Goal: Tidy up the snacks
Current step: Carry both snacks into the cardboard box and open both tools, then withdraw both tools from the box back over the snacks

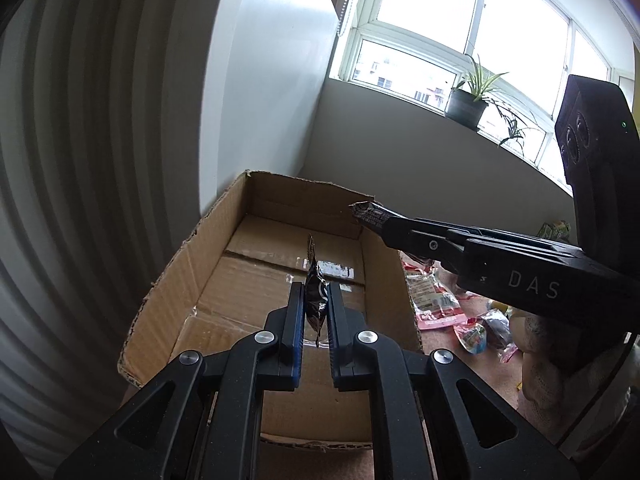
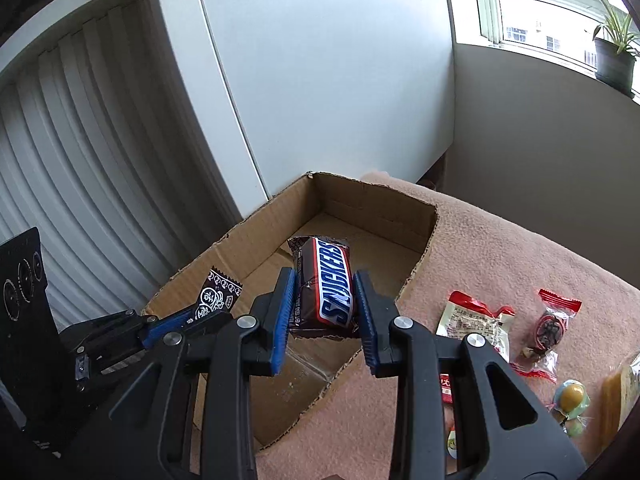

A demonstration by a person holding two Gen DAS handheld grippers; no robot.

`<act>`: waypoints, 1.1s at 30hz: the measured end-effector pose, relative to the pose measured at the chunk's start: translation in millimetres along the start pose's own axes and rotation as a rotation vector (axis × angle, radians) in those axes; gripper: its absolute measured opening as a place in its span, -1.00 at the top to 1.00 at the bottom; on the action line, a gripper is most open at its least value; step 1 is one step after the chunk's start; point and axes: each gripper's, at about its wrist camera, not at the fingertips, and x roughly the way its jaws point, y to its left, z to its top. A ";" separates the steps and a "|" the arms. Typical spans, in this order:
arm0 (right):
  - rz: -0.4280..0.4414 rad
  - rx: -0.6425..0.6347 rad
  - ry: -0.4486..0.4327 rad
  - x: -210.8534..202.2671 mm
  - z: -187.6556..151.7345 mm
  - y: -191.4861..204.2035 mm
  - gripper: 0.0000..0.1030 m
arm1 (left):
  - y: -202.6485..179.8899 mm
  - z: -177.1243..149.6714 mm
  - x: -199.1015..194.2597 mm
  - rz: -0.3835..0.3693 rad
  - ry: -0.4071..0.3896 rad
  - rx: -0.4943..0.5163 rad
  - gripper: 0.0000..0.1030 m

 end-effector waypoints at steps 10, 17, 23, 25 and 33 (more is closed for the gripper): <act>-0.007 0.064 -0.039 -9.6 5.9 -12.5 -0.53 | 5.7 -1.7 -8.1 0.025 -0.027 -0.018 -0.10; -0.070 0.054 -0.047 -39.9 -2.5 -31.4 -0.62 | -5.0 1.7 -11.9 0.005 -0.039 -0.009 -0.10; -0.121 0.062 -0.037 -76.3 -20.9 -63.4 -0.61 | -23.1 0.5 -14.7 -0.034 -0.035 0.004 -0.10; -0.127 0.090 -0.035 -89.6 -29.9 -80.4 -0.61 | -32.2 0.5 -14.4 -0.052 -0.028 0.017 -0.10; -0.159 0.209 -0.024 -132.3 -75.2 -145.7 -0.61 | -72.9 -1.1 -4.6 -0.110 0.000 0.062 -0.10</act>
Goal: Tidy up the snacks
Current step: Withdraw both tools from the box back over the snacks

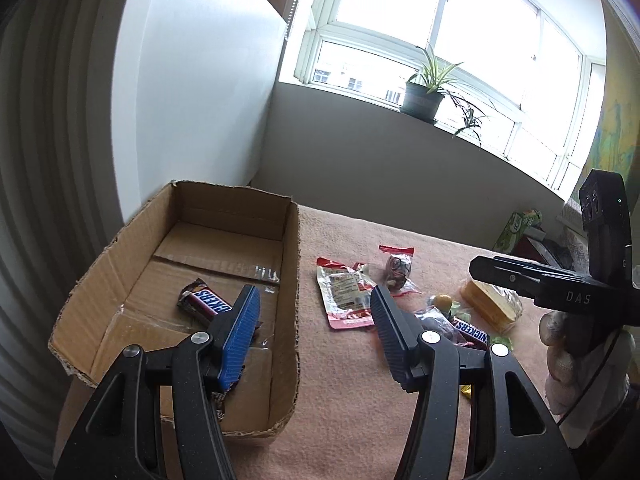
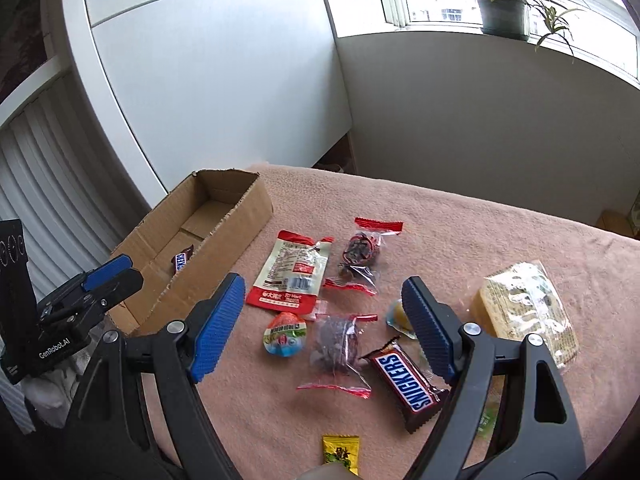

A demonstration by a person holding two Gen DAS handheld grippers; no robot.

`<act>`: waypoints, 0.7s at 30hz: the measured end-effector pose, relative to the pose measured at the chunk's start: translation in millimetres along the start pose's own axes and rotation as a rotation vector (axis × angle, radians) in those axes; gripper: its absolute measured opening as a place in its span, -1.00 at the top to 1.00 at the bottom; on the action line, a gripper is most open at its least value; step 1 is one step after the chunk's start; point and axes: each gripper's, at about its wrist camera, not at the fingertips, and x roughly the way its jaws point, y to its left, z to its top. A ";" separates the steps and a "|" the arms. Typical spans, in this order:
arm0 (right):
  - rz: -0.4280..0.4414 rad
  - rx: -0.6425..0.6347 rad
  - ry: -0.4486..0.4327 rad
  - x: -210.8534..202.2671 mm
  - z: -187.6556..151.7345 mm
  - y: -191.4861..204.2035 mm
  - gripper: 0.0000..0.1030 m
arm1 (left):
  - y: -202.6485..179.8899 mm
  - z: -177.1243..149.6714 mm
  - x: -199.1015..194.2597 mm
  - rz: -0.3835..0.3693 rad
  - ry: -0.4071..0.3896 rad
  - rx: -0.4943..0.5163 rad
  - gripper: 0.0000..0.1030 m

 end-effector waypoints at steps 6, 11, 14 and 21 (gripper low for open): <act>-0.034 0.027 0.028 -13.3 -28.7 -42.7 -0.60 | -30.1 -13.9 23.6 -0.050 0.083 0.044 -0.10; -0.028 0.008 0.071 -8.1 -45.4 -56.1 -0.32 | -50.9 -29.6 49.3 -0.041 0.159 0.090 -0.10; -0.024 -0.018 0.104 1.9 -48.8 -54.3 -0.17 | -61.0 -35.1 53.6 0.009 0.153 0.144 -0.10; -0.038 -0.064 0.142 15.2 -53.0 -47.1 -0.12 | -78.6 -36.7 54.7 0.043 0.127 0.222 -0.10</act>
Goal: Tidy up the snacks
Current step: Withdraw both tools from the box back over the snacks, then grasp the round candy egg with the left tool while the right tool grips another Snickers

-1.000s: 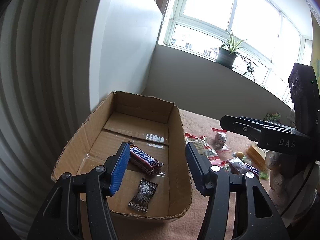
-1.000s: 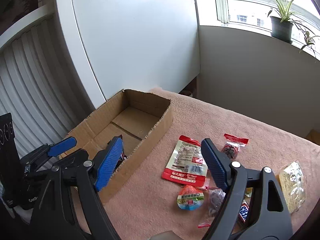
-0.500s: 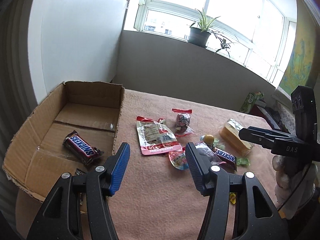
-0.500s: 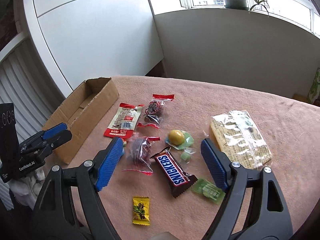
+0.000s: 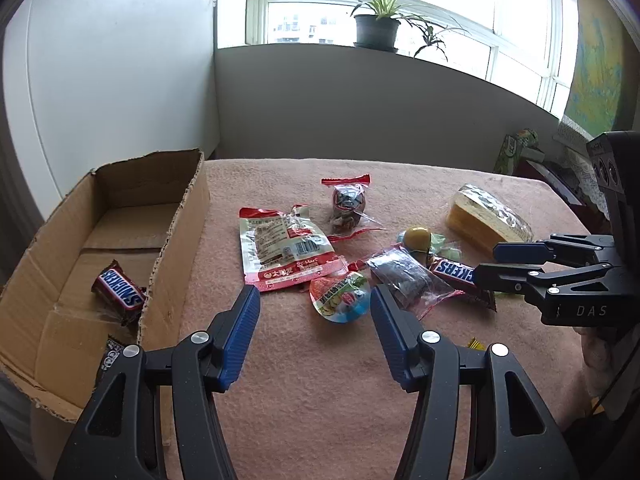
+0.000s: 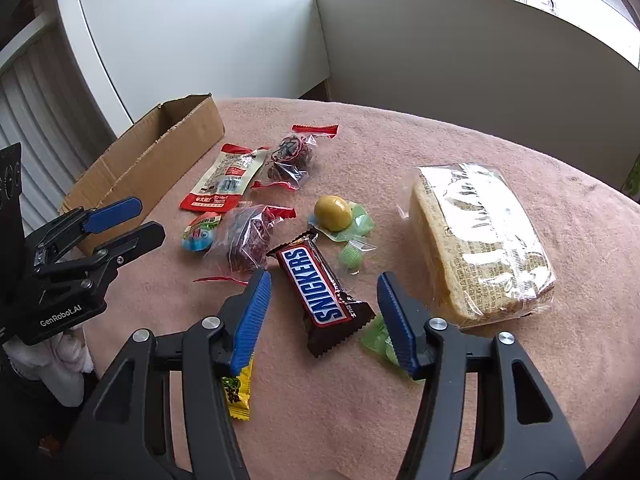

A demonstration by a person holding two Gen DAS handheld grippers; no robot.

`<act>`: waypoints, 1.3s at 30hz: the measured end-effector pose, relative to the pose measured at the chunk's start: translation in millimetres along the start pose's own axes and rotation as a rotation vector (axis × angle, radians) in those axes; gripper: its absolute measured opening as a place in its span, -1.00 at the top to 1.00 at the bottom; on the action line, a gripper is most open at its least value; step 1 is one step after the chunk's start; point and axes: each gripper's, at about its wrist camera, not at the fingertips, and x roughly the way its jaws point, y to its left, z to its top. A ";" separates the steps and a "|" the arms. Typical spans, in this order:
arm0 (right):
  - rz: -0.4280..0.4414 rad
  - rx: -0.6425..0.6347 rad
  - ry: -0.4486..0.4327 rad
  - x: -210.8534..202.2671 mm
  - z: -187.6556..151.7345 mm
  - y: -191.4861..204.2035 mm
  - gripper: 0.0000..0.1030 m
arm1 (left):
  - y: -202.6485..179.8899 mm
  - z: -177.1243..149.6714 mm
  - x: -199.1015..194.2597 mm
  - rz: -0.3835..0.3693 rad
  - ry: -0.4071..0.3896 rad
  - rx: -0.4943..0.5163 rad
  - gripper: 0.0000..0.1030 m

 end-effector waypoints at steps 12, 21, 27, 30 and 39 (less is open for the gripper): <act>0.006 -0.002 0.028 9.2 -0.4 -4.0 -0.04 | -6.8 1.7 29.2 -0.060 0.090 -0.011 0.18; -0.002 -0.019 0.059 24.5 2.4 -1.2 -0.04 | -4.6 3.3 52.2 -0.086 0.171 -0.053 0.19; -0.017 -0.041 0.063 28.2 3.4 4.0 0.02 | -2.4 7.3 62.3 -0.098 0.195 -0.080 0.19; -0.013 -0.044 0.063 28.4 3.9 5.7 0.13 | -2.8 6.8 65.0 -0.100 0.201 -0.079 0.21; -0.036 -0.076 0.085 29.8 0.1 13.2 0.37 | -3.4 3.4 61.6 -0.094 0.192 -0.063 0.39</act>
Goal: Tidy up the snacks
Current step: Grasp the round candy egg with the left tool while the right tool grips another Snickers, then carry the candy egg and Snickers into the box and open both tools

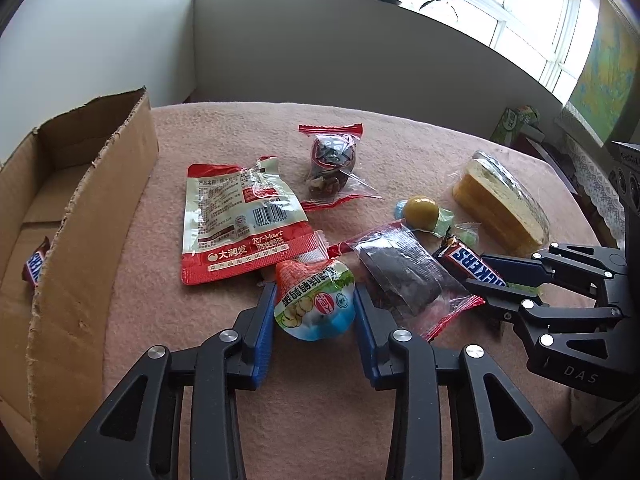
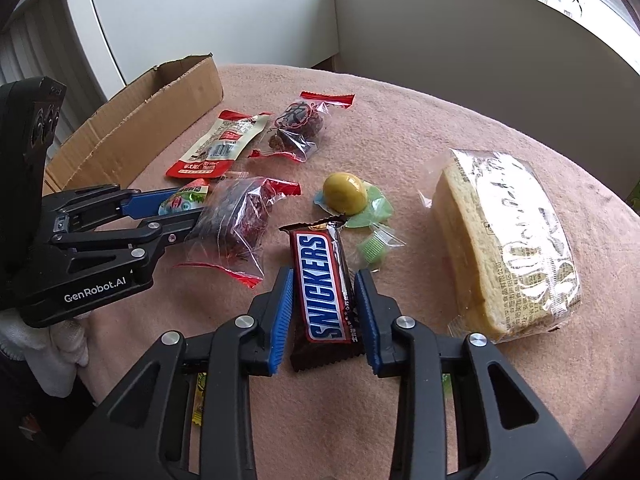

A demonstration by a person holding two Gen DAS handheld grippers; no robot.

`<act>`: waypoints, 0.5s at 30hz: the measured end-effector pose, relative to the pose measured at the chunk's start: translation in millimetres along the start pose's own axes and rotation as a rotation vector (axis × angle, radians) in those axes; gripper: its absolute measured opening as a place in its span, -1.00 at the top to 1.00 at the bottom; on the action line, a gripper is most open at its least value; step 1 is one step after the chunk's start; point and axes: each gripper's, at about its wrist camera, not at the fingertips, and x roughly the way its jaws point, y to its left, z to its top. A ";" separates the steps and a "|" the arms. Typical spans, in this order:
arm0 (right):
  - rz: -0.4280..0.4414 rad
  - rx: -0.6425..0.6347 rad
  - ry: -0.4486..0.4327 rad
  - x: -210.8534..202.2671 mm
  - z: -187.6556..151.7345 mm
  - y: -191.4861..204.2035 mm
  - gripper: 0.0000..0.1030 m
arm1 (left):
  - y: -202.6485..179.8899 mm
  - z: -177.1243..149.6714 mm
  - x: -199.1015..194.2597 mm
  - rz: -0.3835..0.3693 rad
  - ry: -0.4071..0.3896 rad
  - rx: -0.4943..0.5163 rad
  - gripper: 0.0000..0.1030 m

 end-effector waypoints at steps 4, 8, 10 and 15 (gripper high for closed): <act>-0.005 0.016 -0.005 0.2 0.3 -0.4 0.42 | 0.5 0.5 -0.6 -0.002 -0.003 0.001 0.46; 0.003 0.026 -0.014 -4.3 -0.5 -1.8 0.43 | 1.5 -0.2 -2.5 -0.005 -0.010 0.000 0.49; -0.002 0.030 -0.029 -10.7 -1.7 -2.5 0.43 | 2.2 -2.0 -4.9 -0.005 -0.016 -0.003 0.49; -0.006 0.031 -0.074 -30.8 -1.4 -1.0 0.43 | 1.9 -4.3 -18.5 -0.004 -0.049 -0.002 0.50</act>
